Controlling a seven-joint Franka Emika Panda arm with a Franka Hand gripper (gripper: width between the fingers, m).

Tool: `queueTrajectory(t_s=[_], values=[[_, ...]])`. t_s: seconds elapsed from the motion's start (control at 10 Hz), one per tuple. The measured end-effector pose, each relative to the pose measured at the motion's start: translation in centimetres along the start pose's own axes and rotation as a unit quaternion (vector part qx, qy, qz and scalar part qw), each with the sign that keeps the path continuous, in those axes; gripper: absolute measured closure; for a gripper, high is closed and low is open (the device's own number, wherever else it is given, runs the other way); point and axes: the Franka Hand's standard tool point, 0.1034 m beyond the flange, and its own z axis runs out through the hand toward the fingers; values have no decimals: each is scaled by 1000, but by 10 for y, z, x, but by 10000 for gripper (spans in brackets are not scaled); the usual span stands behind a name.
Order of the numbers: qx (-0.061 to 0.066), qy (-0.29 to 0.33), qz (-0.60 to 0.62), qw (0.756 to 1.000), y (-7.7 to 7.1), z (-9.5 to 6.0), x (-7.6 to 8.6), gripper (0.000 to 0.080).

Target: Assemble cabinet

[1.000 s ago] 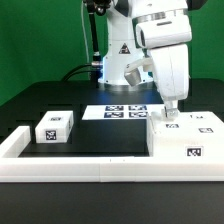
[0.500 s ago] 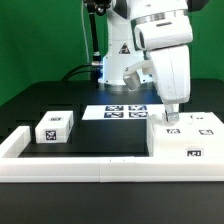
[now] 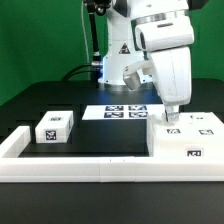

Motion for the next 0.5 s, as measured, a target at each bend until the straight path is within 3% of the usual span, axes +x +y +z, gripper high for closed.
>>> queueTrajectory(t_s=[0.1, 0.2, 0.3, 0.4, 0.5], values=[[0, 0, 0, 1000, 0, 0, 0, 647], [0, 0, 0, 1000, 0, 0, 0, 419], [0, 0, 0, 1000, 0, 0, 0, 419], [0, 0, 0, 1000, 0, 0, 0, 283], [-1, -1, 3, 1000, 0, -1, 0, 283]])
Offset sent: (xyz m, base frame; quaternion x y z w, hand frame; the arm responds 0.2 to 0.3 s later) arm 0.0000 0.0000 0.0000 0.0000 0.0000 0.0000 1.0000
